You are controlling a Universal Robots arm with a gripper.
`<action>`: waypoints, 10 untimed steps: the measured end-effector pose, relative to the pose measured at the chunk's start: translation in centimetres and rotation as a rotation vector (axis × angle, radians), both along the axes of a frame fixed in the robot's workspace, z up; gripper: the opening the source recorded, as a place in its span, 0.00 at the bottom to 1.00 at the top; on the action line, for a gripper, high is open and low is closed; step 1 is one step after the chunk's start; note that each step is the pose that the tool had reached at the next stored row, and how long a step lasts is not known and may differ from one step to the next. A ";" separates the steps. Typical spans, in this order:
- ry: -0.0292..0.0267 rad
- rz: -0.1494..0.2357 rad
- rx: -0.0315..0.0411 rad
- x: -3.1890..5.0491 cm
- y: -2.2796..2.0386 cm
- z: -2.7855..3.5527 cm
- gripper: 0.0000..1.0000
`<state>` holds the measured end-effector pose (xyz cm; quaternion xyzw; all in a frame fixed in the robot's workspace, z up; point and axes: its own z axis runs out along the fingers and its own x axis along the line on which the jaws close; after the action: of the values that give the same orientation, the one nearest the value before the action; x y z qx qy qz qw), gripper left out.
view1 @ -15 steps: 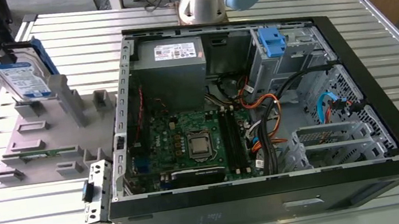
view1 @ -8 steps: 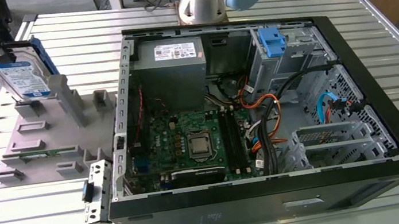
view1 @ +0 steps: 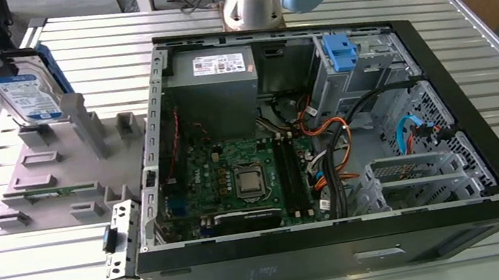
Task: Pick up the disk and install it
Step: 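Pick up the disk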
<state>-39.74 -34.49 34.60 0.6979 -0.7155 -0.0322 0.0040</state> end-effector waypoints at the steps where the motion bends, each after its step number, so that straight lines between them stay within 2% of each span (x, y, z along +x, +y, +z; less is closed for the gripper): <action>1: -0.0001 0.000 0.0001 0.00 0.00 0.09 0.35; 10: -0.0001 0.000 0.0001 0.00 0.00 0.78 0.35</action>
<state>-39.75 -34.49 35.38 0.6979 -0.7155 -0.0322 0.0039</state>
